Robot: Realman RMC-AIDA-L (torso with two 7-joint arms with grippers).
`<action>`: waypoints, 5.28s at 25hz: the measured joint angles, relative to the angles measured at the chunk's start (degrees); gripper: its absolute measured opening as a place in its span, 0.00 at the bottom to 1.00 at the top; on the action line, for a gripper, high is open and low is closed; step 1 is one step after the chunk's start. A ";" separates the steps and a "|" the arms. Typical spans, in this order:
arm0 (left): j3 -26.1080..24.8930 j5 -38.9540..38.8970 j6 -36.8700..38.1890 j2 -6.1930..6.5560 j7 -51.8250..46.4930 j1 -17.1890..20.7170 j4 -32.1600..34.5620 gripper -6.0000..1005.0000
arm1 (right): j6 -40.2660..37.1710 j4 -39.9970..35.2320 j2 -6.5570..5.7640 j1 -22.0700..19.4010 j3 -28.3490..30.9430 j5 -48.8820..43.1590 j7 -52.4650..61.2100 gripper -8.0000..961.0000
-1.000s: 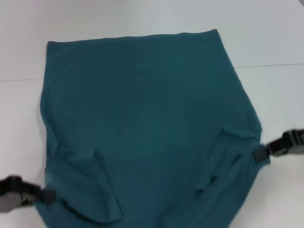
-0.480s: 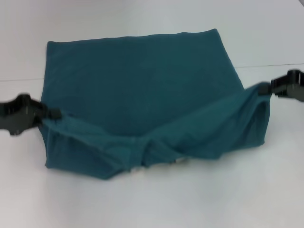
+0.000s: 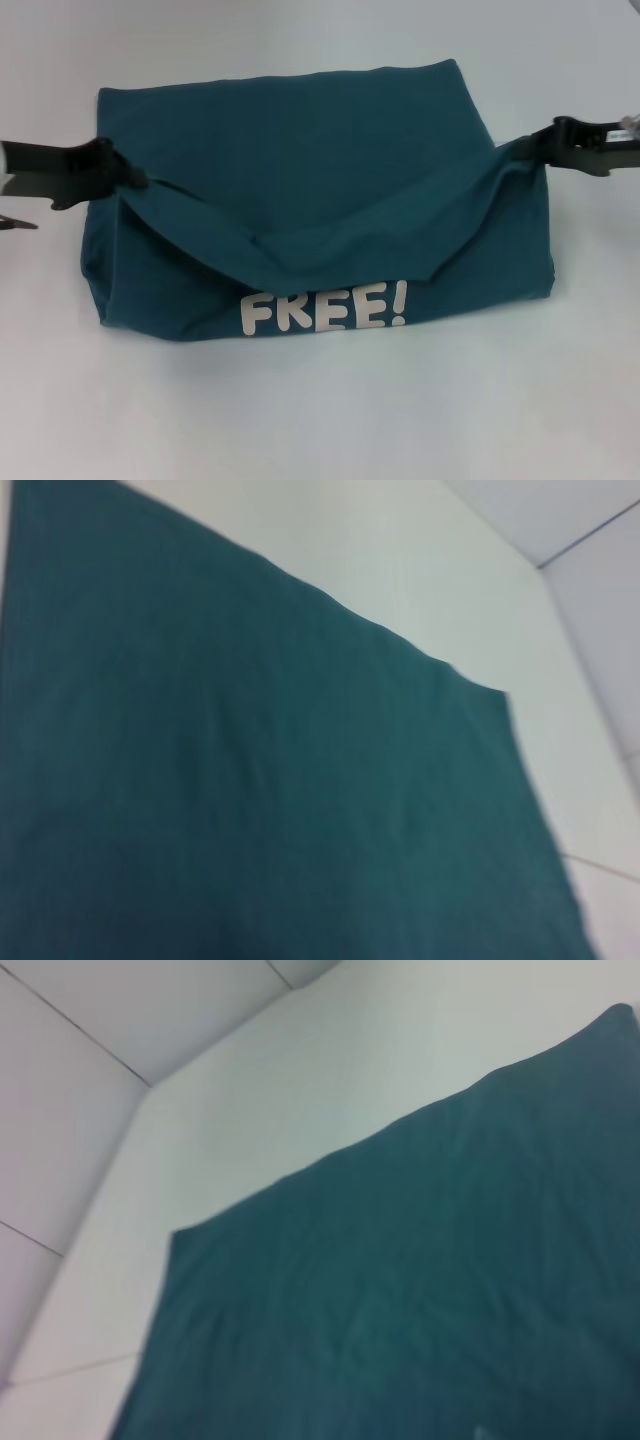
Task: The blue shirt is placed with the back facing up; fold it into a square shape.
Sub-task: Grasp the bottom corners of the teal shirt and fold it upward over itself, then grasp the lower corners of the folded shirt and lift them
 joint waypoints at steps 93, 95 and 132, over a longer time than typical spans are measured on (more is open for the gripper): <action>14.56 11.45 -24.21 -5.11 -9.41 -0.08 5.45 0.40 | 34.53 6.59 5.55 13.79 -19.27 -33.06 8.93 0.40; 13.62 11.08 -22.14 -5.70 -9.87 1.38 8.34 0.50 | 32.75 3.81 5.55 12.51 -19.12 -32.67 10.27 0.50; 2.29 -12.73 -7.37 -4.79 15.27 16.18 0.73 0.66 | -18.08 6.66 0.25 -14.65 2.79 21.53 -14.32 0.76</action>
